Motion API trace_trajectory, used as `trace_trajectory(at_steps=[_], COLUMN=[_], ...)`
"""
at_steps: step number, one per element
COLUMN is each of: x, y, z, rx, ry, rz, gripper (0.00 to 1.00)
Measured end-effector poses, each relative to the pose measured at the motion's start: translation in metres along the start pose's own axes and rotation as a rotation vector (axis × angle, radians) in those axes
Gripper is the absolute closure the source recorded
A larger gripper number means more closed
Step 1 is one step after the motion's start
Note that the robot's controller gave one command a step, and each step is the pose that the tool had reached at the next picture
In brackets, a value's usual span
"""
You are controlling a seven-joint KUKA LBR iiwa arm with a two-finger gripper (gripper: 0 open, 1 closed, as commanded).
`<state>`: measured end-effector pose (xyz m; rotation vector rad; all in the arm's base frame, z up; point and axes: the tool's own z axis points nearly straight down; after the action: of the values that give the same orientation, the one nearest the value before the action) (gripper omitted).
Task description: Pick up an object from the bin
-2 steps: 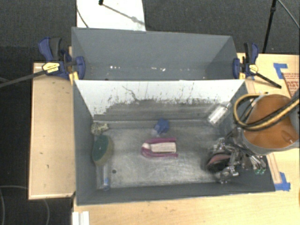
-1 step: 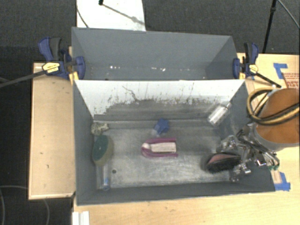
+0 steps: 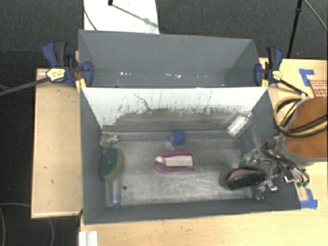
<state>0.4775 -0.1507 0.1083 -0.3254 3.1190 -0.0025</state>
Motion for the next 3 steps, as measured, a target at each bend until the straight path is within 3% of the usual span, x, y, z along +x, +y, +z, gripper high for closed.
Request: trace_trajectory(at_steps=[1,2,3], x=[-0.006,-0.0077,-0.0085], y=[0.0061,0.0107,0.0131], z=[0.0353,0.035,0.0339], rx=[0.006,0.008,0.003], ry=[-0.017,-0.015,-0.015], rz=[-0.062,-0.094,-0.097], gripper=[0.0,0.0,1.0])
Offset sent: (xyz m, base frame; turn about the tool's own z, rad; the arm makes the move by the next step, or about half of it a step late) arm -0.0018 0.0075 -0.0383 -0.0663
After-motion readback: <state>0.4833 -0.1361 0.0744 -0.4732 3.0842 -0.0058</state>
